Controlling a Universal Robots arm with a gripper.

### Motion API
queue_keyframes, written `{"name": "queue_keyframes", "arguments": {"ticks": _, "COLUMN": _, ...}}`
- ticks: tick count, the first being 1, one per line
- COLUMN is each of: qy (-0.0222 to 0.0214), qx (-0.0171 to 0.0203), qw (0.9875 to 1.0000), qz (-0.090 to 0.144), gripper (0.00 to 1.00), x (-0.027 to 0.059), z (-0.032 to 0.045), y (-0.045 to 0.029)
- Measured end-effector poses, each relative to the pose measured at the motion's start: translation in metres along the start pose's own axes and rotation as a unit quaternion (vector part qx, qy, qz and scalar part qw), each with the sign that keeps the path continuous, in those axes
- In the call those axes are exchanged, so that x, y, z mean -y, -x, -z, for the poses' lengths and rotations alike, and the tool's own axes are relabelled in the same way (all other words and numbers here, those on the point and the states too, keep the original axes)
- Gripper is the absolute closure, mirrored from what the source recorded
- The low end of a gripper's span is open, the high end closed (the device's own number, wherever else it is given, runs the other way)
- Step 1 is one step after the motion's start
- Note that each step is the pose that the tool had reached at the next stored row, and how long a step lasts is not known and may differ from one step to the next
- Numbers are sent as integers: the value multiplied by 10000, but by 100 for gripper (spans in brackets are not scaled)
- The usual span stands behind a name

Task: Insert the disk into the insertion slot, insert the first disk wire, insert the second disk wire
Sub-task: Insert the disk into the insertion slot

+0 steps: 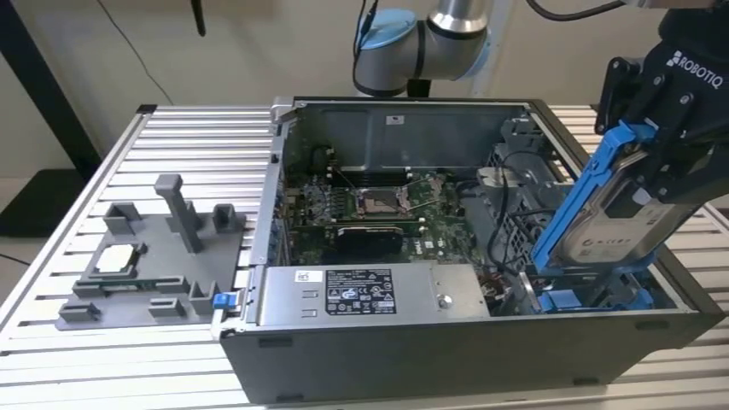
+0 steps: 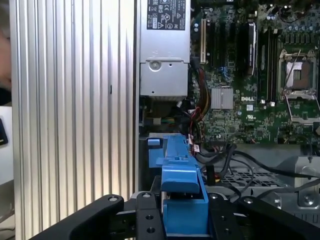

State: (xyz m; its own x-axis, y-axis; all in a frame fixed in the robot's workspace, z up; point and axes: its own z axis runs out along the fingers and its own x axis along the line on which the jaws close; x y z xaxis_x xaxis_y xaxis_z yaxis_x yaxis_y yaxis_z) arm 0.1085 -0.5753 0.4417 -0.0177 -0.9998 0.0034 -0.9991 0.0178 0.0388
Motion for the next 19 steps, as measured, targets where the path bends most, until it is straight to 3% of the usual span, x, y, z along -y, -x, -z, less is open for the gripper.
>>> {"name": "queue_keyframes", "arguments": {"ticks": 19, "qy": -1, "qx": -2, "qw": 10000, "qz": 59, "gripper": 100, "x": 121, "z": -313, "y": 32}}
